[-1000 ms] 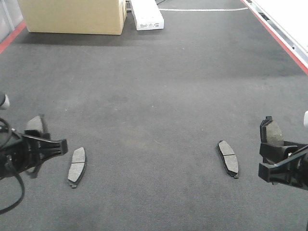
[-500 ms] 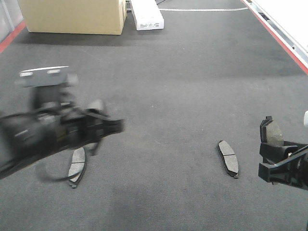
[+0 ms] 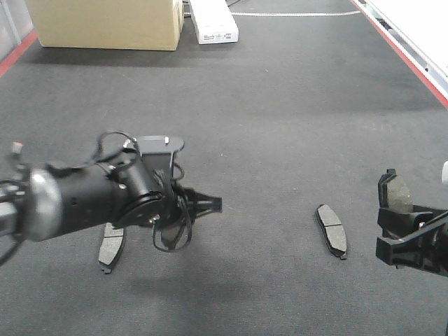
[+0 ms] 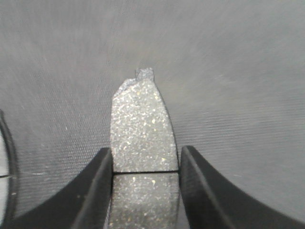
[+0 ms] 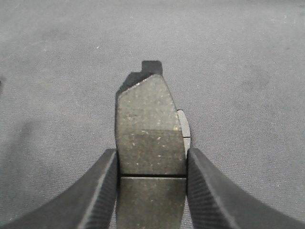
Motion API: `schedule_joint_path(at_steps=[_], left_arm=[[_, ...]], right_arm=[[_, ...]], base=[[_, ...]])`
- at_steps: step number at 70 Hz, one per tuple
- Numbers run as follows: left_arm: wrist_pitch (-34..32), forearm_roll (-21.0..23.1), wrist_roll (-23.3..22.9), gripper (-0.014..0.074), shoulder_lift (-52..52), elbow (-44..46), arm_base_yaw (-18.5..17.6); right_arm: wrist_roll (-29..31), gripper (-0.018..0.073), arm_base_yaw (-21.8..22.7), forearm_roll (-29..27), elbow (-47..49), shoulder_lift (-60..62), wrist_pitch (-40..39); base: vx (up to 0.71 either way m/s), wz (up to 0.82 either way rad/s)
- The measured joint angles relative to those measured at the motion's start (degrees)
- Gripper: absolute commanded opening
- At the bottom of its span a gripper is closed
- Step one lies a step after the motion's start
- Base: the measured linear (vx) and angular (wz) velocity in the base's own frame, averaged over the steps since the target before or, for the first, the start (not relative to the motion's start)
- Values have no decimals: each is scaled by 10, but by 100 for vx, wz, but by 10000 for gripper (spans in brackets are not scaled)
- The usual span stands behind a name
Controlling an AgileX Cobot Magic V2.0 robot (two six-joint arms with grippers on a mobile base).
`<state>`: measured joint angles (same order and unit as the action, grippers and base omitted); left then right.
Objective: Move and align brake pads A on conveyor
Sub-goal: 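Swing the left gripper with its brake pad over the belt beside the placed pads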
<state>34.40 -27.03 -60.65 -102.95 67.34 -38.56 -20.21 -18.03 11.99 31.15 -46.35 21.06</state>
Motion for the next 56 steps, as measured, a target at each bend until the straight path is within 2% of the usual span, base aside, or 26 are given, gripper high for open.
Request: schedule_joint_path(at_steps=[14,56], left_arm=[[-20,26,0,245,-41,0,19],[-32,42,0,265,-77,4,19]], right_arm=[[0,36,0,0,0,0,0],[0,36,0,0,0,0,0]], base=[[0,0],[0,0]])
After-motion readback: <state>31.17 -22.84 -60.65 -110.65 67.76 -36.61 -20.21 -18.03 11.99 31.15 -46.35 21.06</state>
